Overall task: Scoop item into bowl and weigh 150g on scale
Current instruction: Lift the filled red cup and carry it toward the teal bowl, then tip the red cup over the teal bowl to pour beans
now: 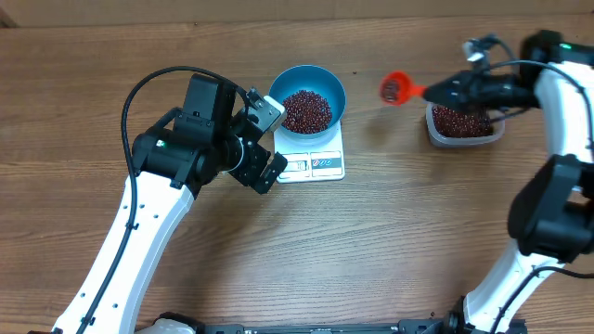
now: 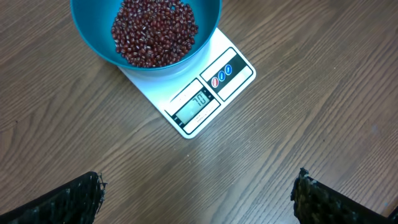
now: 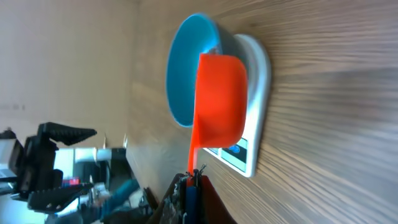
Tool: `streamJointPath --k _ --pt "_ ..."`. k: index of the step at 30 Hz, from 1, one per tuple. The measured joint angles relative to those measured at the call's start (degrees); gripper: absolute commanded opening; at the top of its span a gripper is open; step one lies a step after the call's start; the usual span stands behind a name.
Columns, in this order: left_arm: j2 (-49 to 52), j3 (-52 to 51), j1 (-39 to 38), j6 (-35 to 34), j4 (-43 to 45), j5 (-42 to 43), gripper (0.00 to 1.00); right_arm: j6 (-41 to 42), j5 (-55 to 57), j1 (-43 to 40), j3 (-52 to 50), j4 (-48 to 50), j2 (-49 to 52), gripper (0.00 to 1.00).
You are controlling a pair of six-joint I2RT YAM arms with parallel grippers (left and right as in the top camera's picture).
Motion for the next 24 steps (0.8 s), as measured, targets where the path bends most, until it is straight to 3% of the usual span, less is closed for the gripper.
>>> streamJointPath --k 11,16,24 --pt "0.00 0.00 0.00 0.00 0.02 0.00 1.00 11.69 8.57 15.52 6.21 5.29 0.74 0.04" --pt "0.00 0.00 0.00 0.00 0.02 0.00 1.00 15.30 19.43 21.90 13.94 4.44 0.85 0.04" --pt "0.00 0.00 0.00 0.00 0.02 -0.02 0.99 19.54 46.25 33.42 22.34 2.43 0.85 0.04"
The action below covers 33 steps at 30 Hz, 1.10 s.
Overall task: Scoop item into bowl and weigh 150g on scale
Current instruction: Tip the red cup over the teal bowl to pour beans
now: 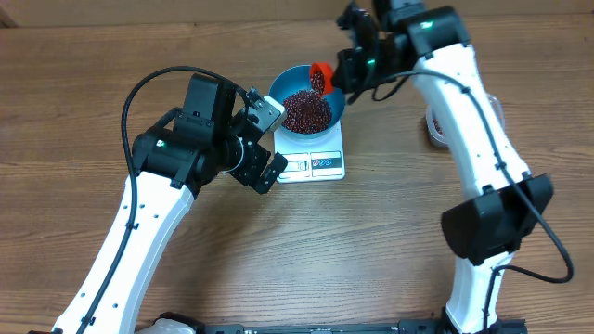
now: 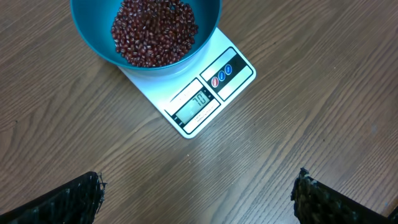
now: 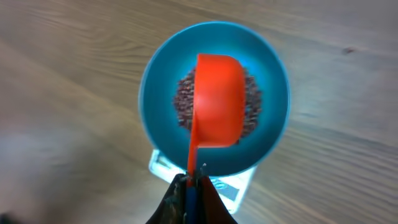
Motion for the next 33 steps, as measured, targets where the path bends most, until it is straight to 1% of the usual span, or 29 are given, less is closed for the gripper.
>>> streamJointPath --k 4,8,10,17,22,27,33 --pt "0.00 0.00 0.00 0.00 0.00 0.02 1.00 0.52 10.97 5.09 0.33 -0.39 0.00 0.04" --pt "0.00 0.00 0.00 0.00 0.00 0.02 0.99 0.83 18.93 8.72 0.33 -0.44 0.00 0.04" --pt "0.00 0.00 0.00 0.00 0.00 0.02 1.00 0.87 21.66 9.70 0.33 -0.44 0.00 0.04" --pt "0.00 0.00 0.00 0.00 0.00 0.02 1.00 0.85 25.16 9.84 0.35 -0.61 0.00 0.04" --pt "0.00 0.00 0.00 0.00 0.00 0.00 0.99 0.76 23.71 9.44 0.35 -0.83 0.00 0.04" --pt "0.00 0.00 0.00 0.00 0.00 0.02 0.99 -0.59 15.82 6.80 0.37 -1.64 0.00 0.04" --pt "0.00 0.00 0.00 0.00 0.00 0.02 1.00 -1.75 5.11 -1.11 0.39 -3.30 -0.02 0.04"
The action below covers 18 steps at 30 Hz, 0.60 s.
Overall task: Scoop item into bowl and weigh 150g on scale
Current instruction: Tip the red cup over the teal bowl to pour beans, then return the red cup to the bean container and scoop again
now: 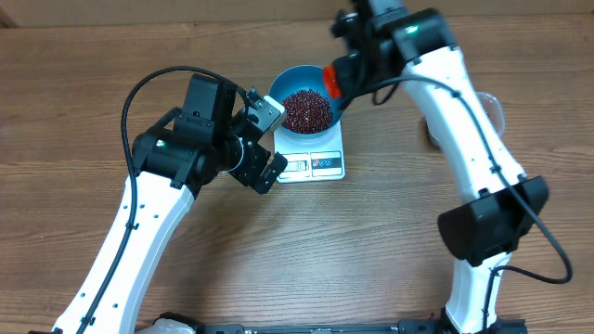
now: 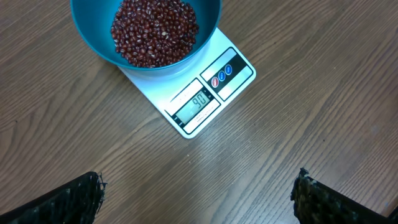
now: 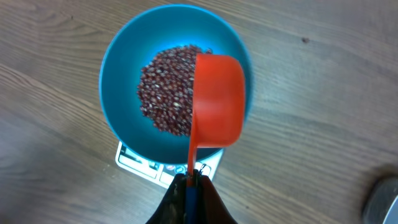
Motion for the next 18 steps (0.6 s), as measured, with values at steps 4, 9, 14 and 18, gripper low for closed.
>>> streamJointPath --k 4,9,14,18 --pt "0.00 0.00 0.00 0.00 0.00 0.00 0.99 -2.19 -7.39 -7.32 0.00 -2.47 -0.17 0.04" --pt "0.00 0.00 0.00 0.00 0.00 0.00 0.99 -5.20 -13.46 -17.75 0.04 -6.97 -0.87 0.04" --pt "0.00 0.00 0.00 0.00 0.00 0.00 0.99 -7.76 -14.25 -27.32 0.04 -10.12 -1.11 0.04" --pt "0.00 0.00 0.00 0.00 0.00 0.00 0.99 -8.50 -10.29 -32.63 -0.02 -10.71 -1.18 0.04"
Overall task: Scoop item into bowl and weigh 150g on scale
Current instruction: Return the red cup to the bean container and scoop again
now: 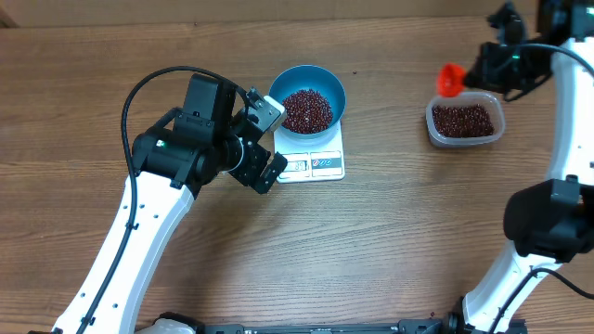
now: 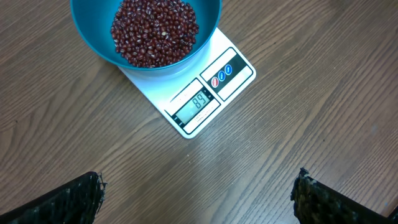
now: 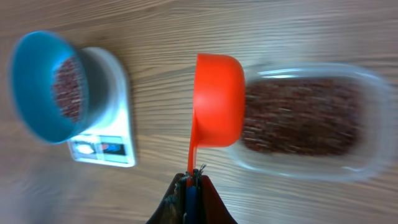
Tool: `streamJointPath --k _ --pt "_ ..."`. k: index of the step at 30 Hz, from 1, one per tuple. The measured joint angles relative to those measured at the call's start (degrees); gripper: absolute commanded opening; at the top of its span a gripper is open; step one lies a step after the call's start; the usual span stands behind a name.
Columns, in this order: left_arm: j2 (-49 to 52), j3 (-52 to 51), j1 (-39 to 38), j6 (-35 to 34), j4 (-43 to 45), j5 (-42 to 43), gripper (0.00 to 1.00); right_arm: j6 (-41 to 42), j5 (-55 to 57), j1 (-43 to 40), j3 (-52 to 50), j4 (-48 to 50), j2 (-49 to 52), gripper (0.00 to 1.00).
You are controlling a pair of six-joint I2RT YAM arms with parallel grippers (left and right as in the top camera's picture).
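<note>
A blue bowl (image 1: 336,85) heaped with red beans sits on the white scale (image 1: 327,167), whose display (image 2: 200,101) reads 89. Off to the right, my right gripper (image 1: 484,67) is shut on the handle of the orange scoop (image 1: 451,80). The scoop hangs over the left end of the clear bean container (image 1: 464,122). In the right wrist view the scoop (image 3: 217,99) shows its underside, so its contents are hidden; the container (image 3: 305,121) lies under and right of it. My left gripper (image 2: 196,205) stands open, just left of the scale, with nothing between its fingers.
Bare wooden table (image 1: 390,241) lies around the scale and container. My left arm (image 1: 176,153) reaches in from the lower left; my right arm (image 1: 566,121) runs along the right edge.
My right gripper has carried the scoop from the bowl's right rim over to the bean container at the right. The scale reading went from 90 to 89. The left arm has not moved.
First the scoop, holding beans, hung between container and bowl, with the scale at 70. Then it was tipped over the bowl. Then it stood at the bowl's right rim with the scale at 90. Now it is at the container and the scale reads 89.
</note>
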Motion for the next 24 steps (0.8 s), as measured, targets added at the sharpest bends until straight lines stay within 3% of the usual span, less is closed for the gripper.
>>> streamJointPath --k 11,24 --pt "0.00 0.00 0.00 0.00 0.00 0.00 1.00 -0.52 11.15 -2.86 -10.14 6.43 -0.39 0.04" --pt "0.00 0.00 0.00 0.00 0.00 0.00 1.00 -0.55 13.05 -2.86 -20.52 15.02 -0.39 0.04"
